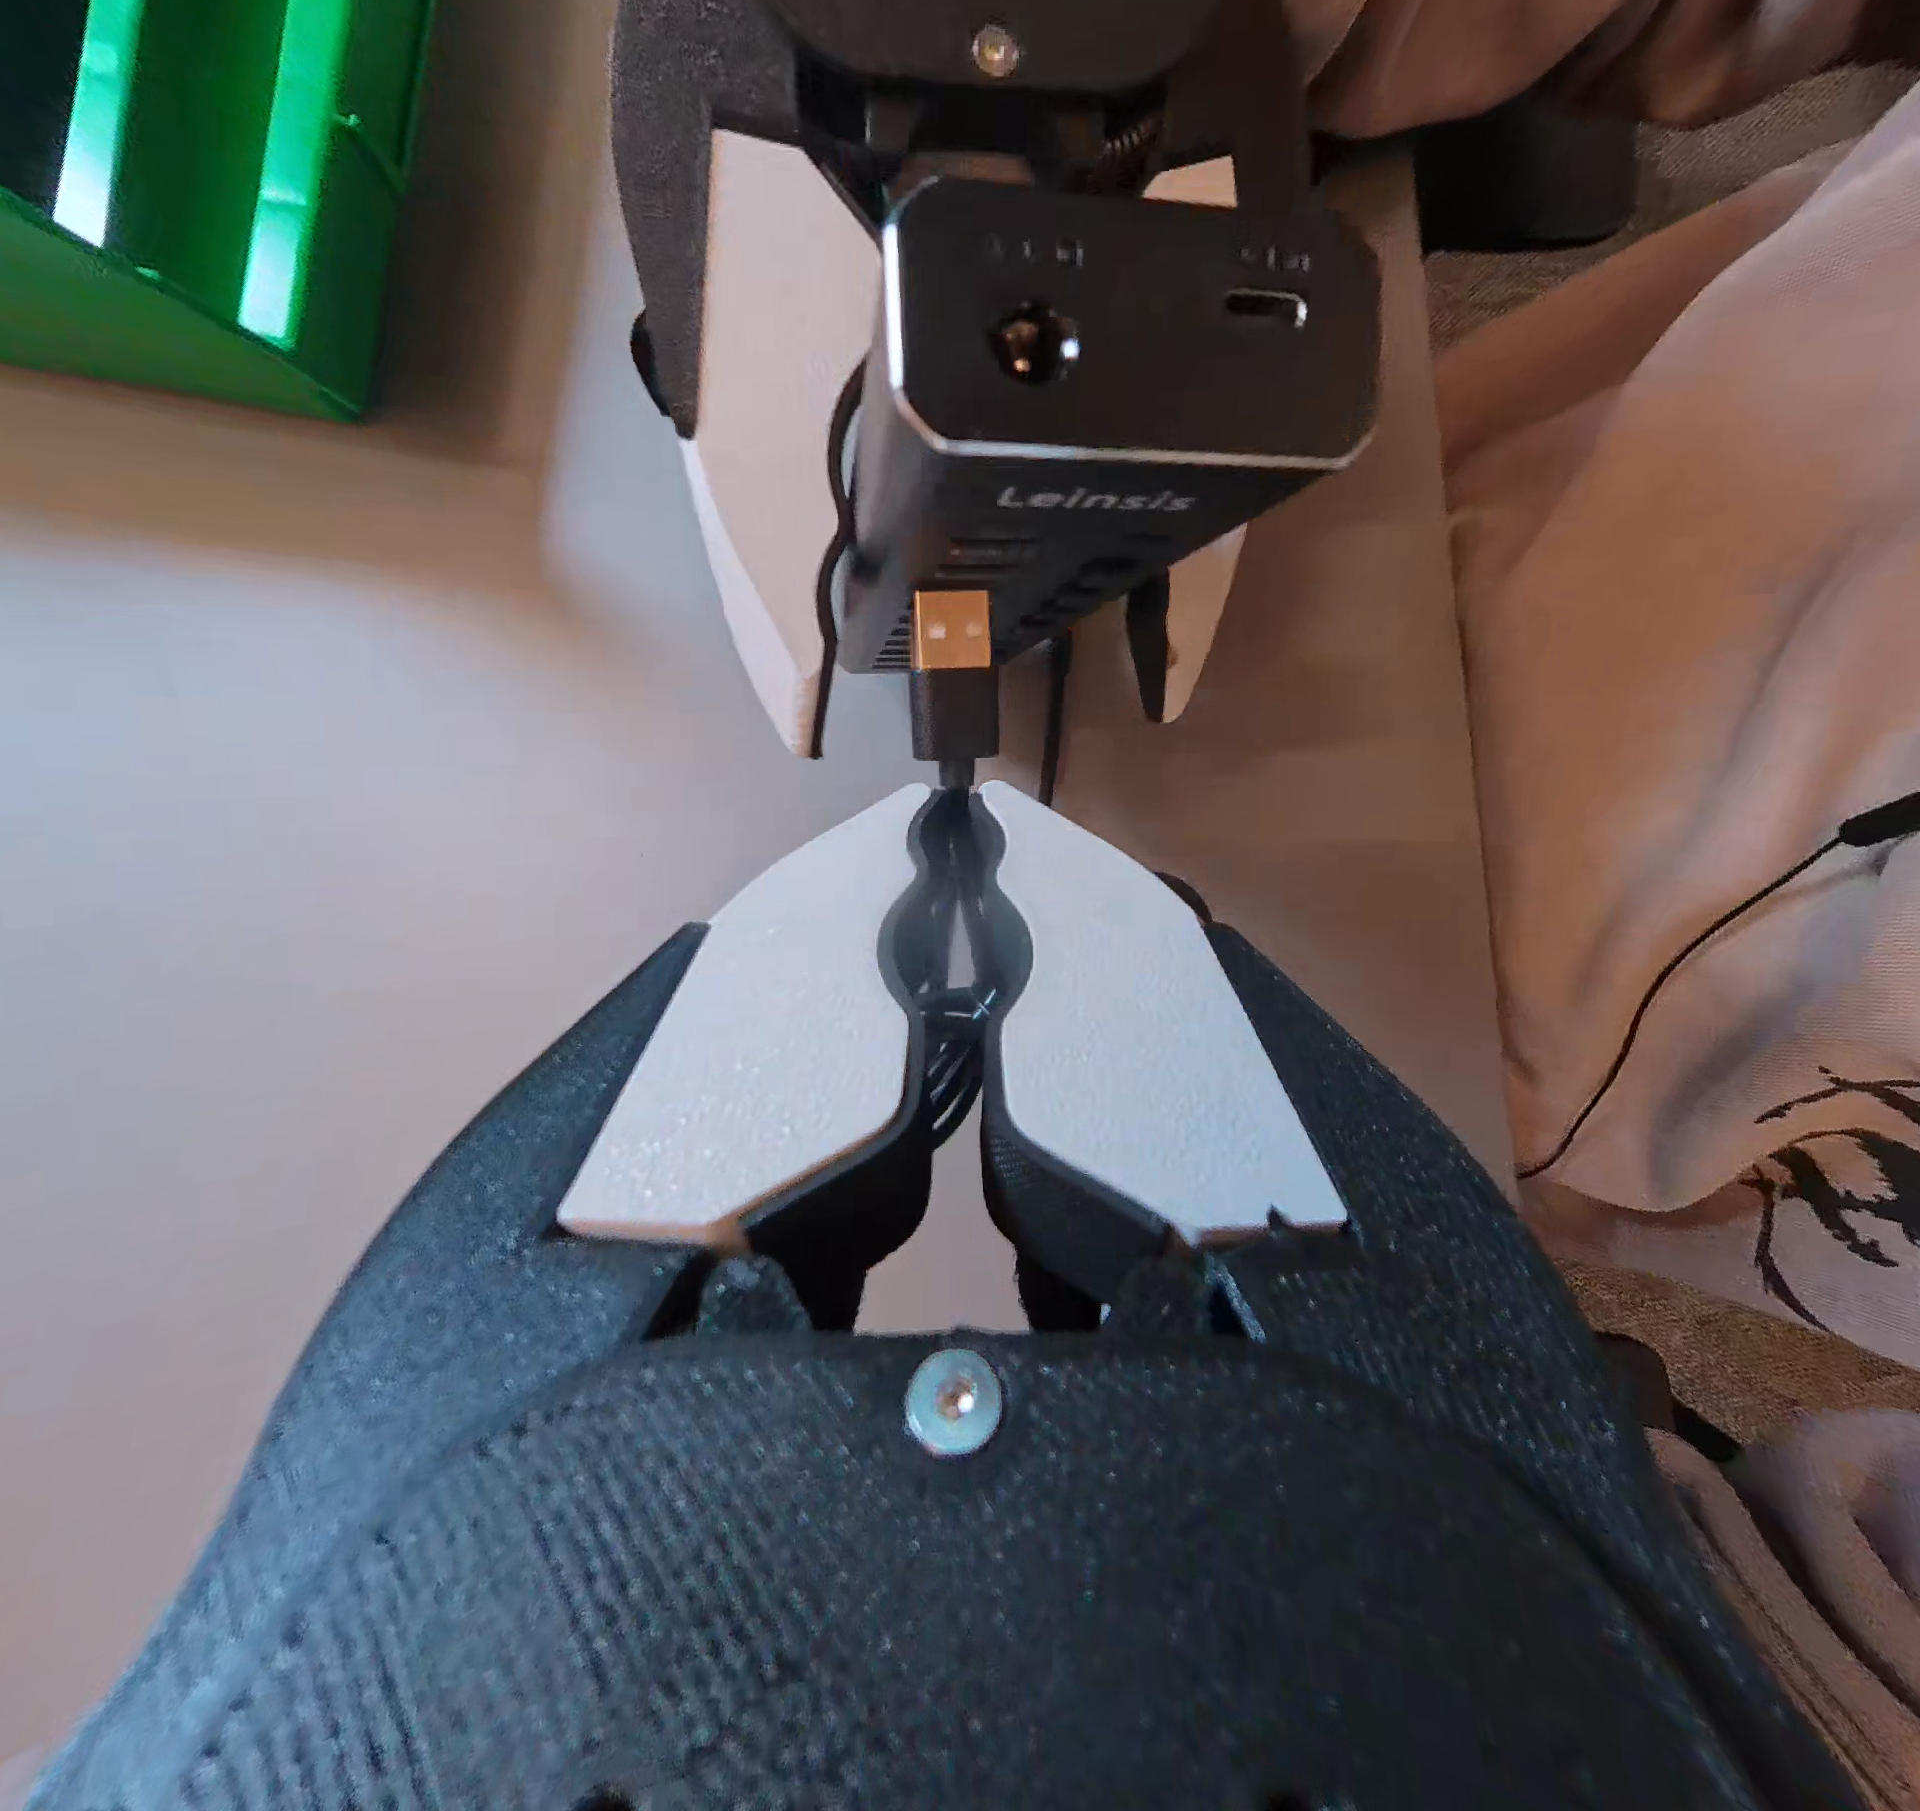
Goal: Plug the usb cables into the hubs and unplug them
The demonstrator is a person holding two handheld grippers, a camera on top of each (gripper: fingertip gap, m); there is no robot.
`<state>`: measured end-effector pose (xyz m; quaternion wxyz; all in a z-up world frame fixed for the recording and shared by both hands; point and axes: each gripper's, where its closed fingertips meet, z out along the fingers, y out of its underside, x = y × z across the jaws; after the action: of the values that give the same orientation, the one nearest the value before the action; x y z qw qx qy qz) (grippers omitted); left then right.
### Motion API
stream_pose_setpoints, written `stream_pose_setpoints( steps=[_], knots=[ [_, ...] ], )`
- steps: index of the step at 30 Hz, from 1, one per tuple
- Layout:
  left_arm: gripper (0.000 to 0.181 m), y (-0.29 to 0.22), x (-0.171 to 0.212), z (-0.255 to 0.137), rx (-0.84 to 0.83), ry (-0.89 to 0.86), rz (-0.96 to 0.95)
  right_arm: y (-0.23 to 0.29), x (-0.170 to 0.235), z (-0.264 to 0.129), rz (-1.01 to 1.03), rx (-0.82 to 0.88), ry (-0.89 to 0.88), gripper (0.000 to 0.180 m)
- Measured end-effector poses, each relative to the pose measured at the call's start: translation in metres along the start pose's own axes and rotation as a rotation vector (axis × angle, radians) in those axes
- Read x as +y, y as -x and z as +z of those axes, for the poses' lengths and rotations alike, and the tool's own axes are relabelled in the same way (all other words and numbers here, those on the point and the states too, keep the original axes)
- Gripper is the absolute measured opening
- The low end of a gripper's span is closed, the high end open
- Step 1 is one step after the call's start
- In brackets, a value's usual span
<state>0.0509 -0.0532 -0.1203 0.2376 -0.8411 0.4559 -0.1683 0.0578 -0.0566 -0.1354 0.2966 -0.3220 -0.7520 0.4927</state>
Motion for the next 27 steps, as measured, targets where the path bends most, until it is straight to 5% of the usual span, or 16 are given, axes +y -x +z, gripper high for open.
stream_pose_setpoints(
  steps=[27],
  knots=[
    [0.003, -0.014, -0.006, 0.004, 0.052, -0.008, 0.074, 0.010, 0.018, 0.009, -0.044, -0.018, 0.149, 0.071]
  ],
)
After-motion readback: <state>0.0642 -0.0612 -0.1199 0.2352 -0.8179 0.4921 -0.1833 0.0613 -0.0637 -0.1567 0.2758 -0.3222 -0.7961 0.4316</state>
